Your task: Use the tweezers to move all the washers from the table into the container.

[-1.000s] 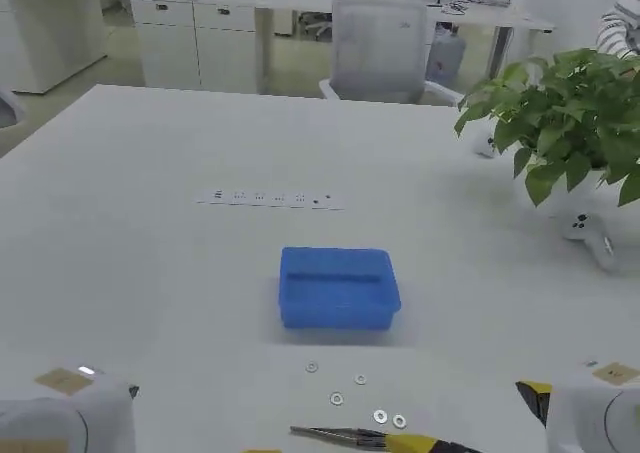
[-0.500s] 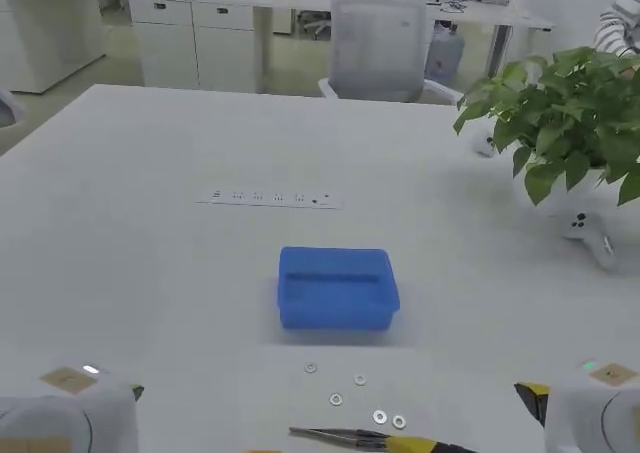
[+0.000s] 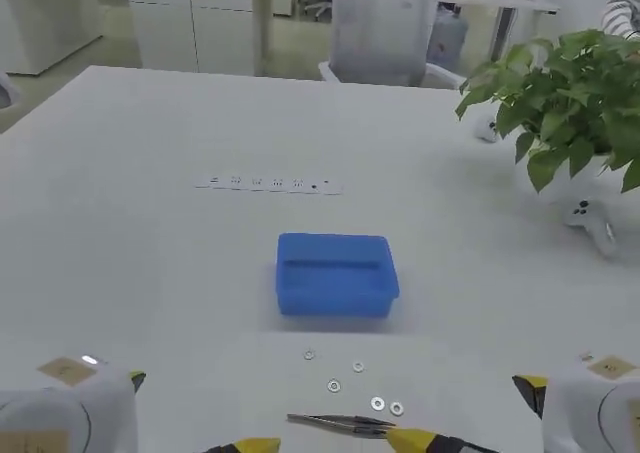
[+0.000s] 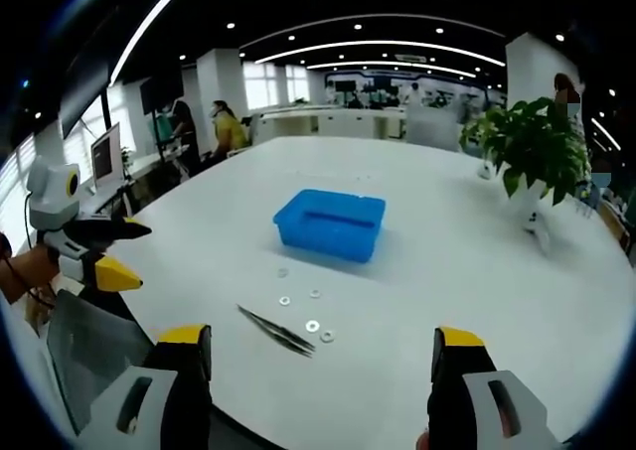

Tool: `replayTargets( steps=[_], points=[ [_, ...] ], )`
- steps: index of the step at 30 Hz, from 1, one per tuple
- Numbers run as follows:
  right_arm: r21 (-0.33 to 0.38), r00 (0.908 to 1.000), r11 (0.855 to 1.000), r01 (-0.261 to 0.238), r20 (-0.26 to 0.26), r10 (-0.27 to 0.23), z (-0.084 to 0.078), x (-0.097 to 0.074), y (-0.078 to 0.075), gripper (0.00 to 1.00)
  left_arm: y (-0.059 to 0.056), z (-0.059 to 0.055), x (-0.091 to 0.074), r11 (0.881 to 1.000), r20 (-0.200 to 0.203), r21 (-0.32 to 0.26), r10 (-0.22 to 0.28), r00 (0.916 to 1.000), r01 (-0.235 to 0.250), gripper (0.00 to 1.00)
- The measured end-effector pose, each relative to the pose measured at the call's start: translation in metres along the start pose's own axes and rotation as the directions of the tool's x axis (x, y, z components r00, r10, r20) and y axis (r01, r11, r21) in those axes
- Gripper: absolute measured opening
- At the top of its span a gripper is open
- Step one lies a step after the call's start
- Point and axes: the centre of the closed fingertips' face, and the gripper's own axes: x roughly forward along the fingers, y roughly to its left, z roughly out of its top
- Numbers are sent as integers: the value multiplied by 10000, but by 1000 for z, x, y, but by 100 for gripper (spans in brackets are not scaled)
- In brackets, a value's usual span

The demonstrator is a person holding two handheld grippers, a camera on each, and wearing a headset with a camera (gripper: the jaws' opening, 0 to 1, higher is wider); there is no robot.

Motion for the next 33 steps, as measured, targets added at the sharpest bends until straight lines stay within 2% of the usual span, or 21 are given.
replayTargets(
  steps=[4, 8, 13, 14, 16, 17, 18, 19, 23, 24, 26, 28, 29, 31, 33],
  points=[
    [-36, 10000, 10000, -37, -78, 36, -1, 2, 0, 88, 1, 1, 6, 9998, -80, 176, -135, 9999, 136, 85],
    [9, 9996, 9997, -229, -187, 230, -5, 5, 2, 83, -1, -1, 17, 9975, -365, 414, -560, 9978, 575, 78],
    [-89, 9979, 9989, -464, -464, 460, -10, 9, 7, 76, -4, -6, 33, 9905, -902, 784, -1058, 9903, 1130, 61],
    [-173, 9972, 9984, -532, -544, 522, -12, 9, 9, 73, -7, -9, 37, 9876, -1072, 662, -1350, 9850, 1425, 57],
    [-288, 9959, 9975, -641, -661, 621, -15, 10, 12, 66, -9, -11, 44, 9837, -1258, 593, -1611, 9789, 1695, 49],
    [-327, 9953, 9971, -686, -712, 662, -16, 10, 13, 64, -14, -15, 47, 9760, -1519, 614, -1977, 9684, 2089, 46],
    [-371, 9938, 9960, -817, -792, 786, -18, 10, 15, 61, -16, -18, 50, 9732, -1675, 529, -2124, 9627, 2239, 43],
    [-375, 9928, 9953, -889, -842, 855, -19, 10, 16, 58, -15, -22, 55, 9720, -1905, 525, -2154, 9578, 2291, 40],
    [-504, 9903, 9936, -1007, -1016, 952, -23, 9, 18, 52, -18, -29, 67, 9599, -2291, 810, -2442, 9423, 2685, 31],
    [-536, 9902, 9935, -1003, -1026, 944, -23, 9, 19, 52, -18, -29, 70, 9585, -2299, 893, -2446, 9420, 2707, 30],
    [-536, 9894, 9933, -1026, -1091, 963, -26, 8, 19, 50, -20, -32, 76, 9500, -2525, 1174, -2532, 9339, 2893, 29],
    [-560, 9888, 9933, -1012, -1158, 943, -30, 7, 20, 49, -20, -33, 80, 9450, -2639, 1381, -2536, 9306, 2966, 27],
    [-613, 9899, 9937, -934, -1130, 861, -30, 7, 20, 48, -22, -34, 83, 9402, -2745, 1496, -2578, 9264, 3059, 25],
    [-679, 9910, 9942, -838, -1102, 760, -32, 5, 18, 46, -22, -34, 89, 9358, -2819, 1684, -2552, 9249, 3096, 26],
    [-709, 9920, 9948, -738, -1076, 659, -35, 5, 15, 47, -23, -35, 93, 9293, -2983, 1712, -2677, 9162, 3273, 26]
  ],
)
